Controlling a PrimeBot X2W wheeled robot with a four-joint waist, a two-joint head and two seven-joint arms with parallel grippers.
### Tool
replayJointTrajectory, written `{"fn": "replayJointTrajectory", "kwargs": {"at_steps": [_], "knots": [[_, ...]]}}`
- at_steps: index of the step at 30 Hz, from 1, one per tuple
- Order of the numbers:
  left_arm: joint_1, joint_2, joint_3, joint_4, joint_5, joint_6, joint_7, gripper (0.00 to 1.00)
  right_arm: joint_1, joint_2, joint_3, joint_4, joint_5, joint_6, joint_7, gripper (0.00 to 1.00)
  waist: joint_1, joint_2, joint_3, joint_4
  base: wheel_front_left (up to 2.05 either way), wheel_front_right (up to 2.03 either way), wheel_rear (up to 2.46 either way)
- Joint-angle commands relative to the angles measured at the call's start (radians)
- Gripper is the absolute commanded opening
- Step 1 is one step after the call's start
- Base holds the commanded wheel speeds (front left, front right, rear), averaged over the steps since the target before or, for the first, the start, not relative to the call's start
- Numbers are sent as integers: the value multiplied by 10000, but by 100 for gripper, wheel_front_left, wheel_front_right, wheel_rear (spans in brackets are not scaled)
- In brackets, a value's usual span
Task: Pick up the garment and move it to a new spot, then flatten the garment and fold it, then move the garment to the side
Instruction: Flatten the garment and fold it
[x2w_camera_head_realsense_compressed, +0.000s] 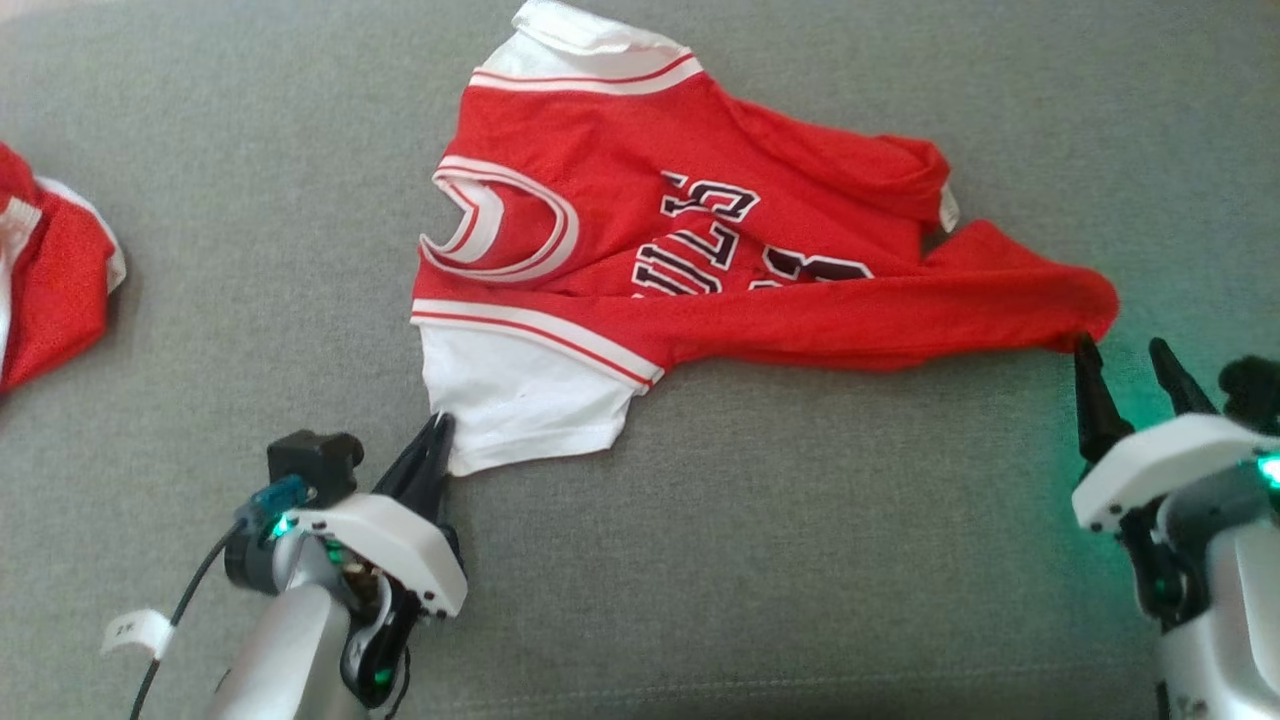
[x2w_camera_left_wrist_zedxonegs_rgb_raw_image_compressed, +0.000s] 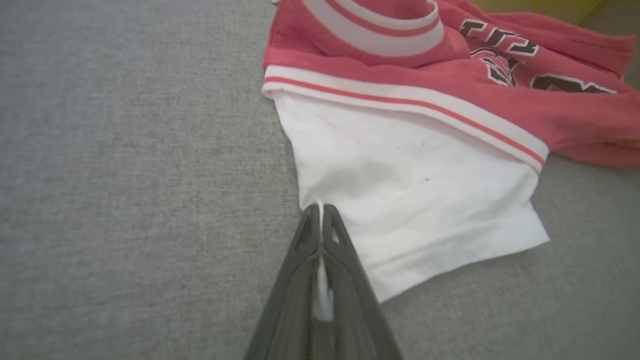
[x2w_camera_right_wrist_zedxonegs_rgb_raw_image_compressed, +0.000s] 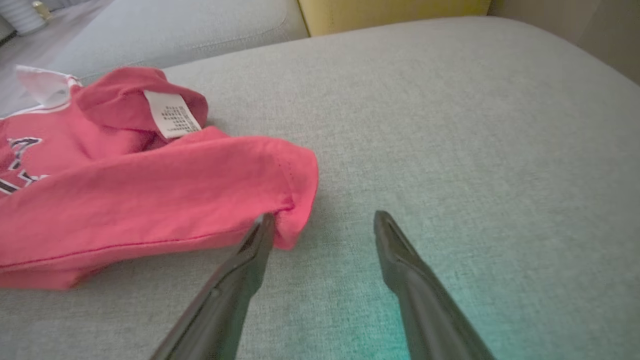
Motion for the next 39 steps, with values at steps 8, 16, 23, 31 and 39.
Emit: {"fn": "replayJointTrajectory", "kwargs": {"at_steps": [8,16,23,31,39], "knots": [[-481,124,171,-118,-113,-16,-87,0,-984,-391,672,465,420,75,711,100,0,0,361,111,0,0,0],[-524,227,206,-319,-164,68,-269,0,-1151,-593,1144,503,887,75,167,0,0,0,376,40,0,0,0],[-437,443,547,-1475,-148,380,-998,0,-628,-716,1409,-587,1274,75,-562,0,0,0,101,-103,0,0,0],[-386,840,1096,-4508,-59,846,-1256,0,-88,-725,1474,-2718,1628,75,-433,0,0,0,-528,-229,0,0,0],[-2122,1394,1444,-7215,270,1138,-469,0,-785,-880,1142,-5542,2158,75,959,0,0,0,-1279,-224,0,0,0]]}}
